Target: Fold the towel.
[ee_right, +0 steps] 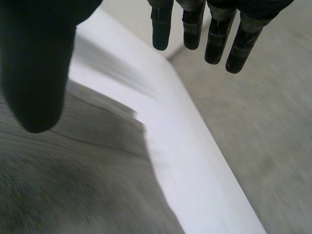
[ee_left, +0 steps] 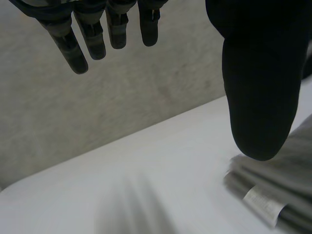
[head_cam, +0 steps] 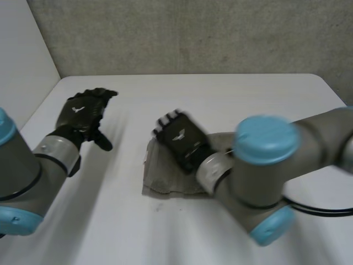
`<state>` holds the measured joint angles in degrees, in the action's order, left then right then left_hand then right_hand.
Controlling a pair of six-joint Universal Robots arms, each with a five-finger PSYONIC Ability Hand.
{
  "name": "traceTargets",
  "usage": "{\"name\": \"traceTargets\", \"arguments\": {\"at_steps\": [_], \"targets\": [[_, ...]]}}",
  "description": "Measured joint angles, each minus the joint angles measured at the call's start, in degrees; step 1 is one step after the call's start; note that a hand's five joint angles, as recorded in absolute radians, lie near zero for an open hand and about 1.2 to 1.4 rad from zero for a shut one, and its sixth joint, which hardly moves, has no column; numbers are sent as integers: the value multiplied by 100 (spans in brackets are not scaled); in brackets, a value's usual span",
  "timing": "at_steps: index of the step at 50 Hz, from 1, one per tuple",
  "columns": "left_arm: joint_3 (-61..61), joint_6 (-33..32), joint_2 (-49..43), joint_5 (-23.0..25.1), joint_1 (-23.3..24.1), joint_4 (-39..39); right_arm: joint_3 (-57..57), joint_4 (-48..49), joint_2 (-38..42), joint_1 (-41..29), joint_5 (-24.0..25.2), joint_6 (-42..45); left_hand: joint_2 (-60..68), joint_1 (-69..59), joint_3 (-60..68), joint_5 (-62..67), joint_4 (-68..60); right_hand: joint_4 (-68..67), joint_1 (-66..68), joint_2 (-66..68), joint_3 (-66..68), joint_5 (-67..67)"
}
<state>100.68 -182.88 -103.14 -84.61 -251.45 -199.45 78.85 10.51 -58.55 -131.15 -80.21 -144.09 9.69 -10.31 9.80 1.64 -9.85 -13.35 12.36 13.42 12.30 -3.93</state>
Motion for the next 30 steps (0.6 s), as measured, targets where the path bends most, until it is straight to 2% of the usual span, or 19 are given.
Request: {"name": "traceTargets", "arguments": {"at_steps": [5,8,9,18,21,23,25,27,30], "targets": [[-538,7,-425,-41,607,5,699,-369,-785,864,59,-1127,5,0,0,0,0,0,0,-1,0,12],[-769,8,-639,-56,821,17,1013,-480,-943,1205,172,-1382,13,0,6,0,-1,0,0,-1,0,12],[-1022,9,-900,-65,1033,40,1345,-560,-1054,1545,331,-1517,13,0,8,0,-3,0,0,-1,0,24],[-1760,-129,-2004,-208,1604,169,2633,-484,-1260,2749,833,-1214,34,-2,16,0,-14,-8,2,9,24,21],[-1798,-304,-2195,-330,1678,186,2863,-369,-1246,2967,860,-1062,35,-5,16,0,-14,-669,529,697,753,-613],[-1779,-541,-2312,-470,1762,194,2985,-247,-1192,3110,856,-941,35,0,16,0,-14,-2946,2505,3106,3171,-2755],[-1763,-632,-2340,-522,1796,197,3012,-195,-1166,3150,850,-903,34,0,16,0,-14,-2946,2505,3106,3171,-2755],[-1672,-900,-2382,-687,1911,211,3028,-1,-1094,3253,816,-779,24,0,10,0,-3,-5389,3911,5223,5473,-5055],[-1614,-967,-2368,-737,1952,227,2990,84,-1080,3268,797,-729,24,0,4,0,-1,-5432,3923,5224,5512,-5079]]}}
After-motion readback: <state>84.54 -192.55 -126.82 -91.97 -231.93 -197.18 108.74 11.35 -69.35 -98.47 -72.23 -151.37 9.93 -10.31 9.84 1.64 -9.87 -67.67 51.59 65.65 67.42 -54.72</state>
